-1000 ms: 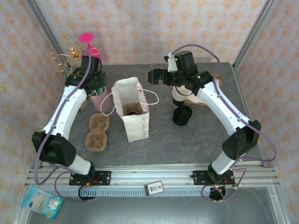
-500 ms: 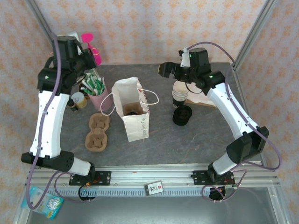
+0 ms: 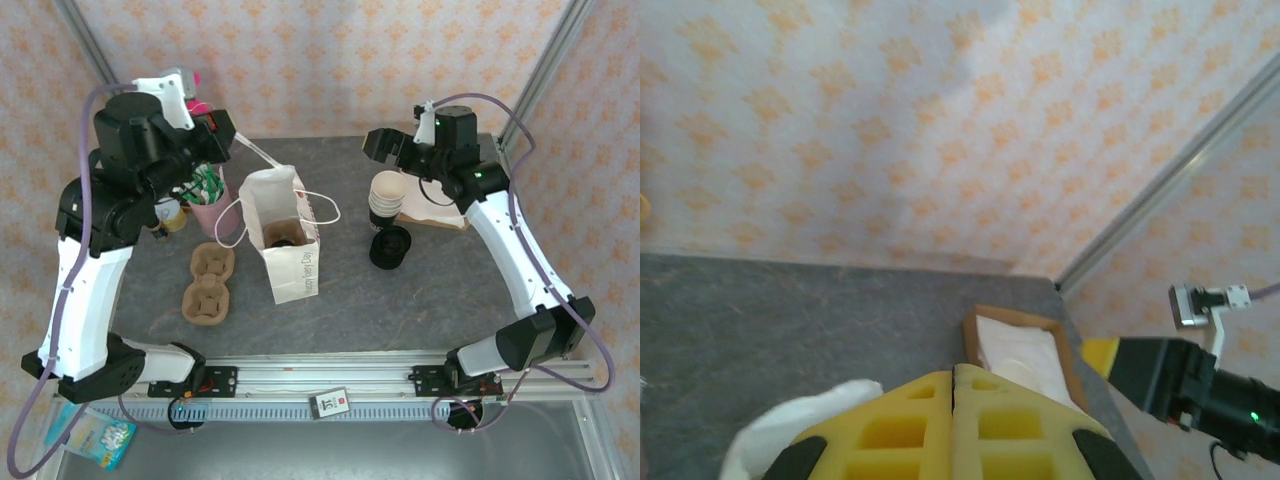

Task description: Pack the takeout coffee

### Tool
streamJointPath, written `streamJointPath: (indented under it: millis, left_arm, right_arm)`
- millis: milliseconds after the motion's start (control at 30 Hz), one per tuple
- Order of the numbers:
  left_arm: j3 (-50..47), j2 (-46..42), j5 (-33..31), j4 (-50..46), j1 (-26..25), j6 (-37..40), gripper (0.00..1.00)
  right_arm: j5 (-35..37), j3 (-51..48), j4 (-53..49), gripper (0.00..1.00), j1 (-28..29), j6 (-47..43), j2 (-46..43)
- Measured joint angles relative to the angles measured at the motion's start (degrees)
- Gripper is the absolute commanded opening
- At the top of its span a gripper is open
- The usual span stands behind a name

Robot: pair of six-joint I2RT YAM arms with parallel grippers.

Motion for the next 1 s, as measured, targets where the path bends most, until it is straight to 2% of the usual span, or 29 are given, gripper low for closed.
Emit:
streamJointPath:
  millis: [267, 400, 700, 1000]
  left_arm:
    - [-12.0, -1.2, -1.4, 0.6, -2.9, -1.4, 0.0]
    - [-14.6, -1.1, -3.5, 0.4, -2.9, -1.3, 0.0]
    - [-11.6, -1.0, -9.2, -0.9, -2.9, -0.5, 0.0]
    - [-5.9, -2.3, -9.4, -1.6, -2.9, 0.2, 0.0]
  right_arm:
    - [-0.1, -3.4, 1.1, 1.0, -2.0, 1.5, -0.7]
    - [-0.1, -3.5, 1.8, 1.0, -2.0, 1.6, -0.7]
    - [-0.1, -3.5, 2.1, 1.0, -2.0, 1.5, -0.7]
    - [-0.1, -3.5, 2.5, 1.0, -2.0, 1.5, -0.7]
